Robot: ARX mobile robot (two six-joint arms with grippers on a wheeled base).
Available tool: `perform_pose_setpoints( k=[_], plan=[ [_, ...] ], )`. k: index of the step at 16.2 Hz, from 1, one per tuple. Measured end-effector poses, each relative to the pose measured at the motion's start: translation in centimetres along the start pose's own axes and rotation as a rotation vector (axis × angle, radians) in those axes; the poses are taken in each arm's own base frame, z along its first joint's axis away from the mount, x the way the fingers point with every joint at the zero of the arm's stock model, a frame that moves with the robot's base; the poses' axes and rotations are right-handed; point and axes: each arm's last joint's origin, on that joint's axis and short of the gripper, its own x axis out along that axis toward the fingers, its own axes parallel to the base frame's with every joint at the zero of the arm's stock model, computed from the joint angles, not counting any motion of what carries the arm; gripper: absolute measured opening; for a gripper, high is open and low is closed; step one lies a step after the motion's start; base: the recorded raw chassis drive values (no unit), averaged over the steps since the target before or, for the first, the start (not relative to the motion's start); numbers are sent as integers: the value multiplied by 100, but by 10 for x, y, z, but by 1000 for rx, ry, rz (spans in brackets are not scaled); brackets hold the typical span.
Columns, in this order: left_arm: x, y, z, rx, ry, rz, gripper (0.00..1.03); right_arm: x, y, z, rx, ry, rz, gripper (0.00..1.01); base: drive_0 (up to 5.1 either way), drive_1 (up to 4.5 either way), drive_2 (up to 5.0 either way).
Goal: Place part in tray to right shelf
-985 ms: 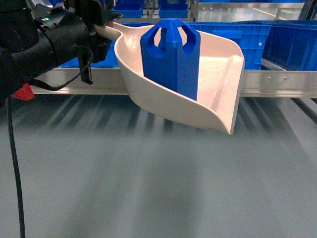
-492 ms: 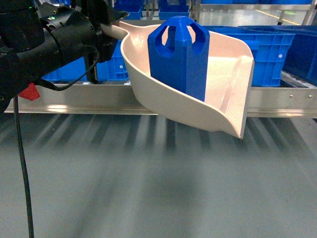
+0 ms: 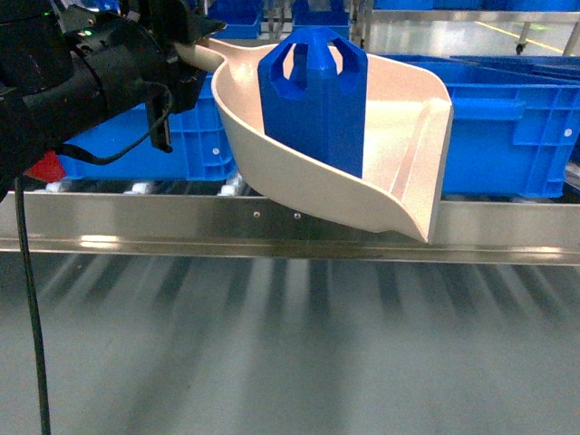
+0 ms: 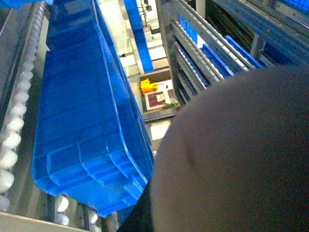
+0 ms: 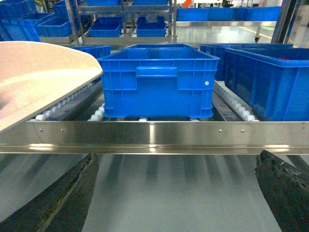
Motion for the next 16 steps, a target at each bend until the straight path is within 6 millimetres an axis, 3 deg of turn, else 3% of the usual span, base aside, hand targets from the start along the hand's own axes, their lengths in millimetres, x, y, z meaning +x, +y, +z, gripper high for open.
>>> perform_pose_setpoints(
  k=[2,16],
  plan=[
    [0,0,0,0,1,4,12,0,0,0,0,2,0,98,-3,263,-269],
    [0,0,0,0,-2,4,12,0,0,0,0,4,0,98,0,0,0]
  ],
)
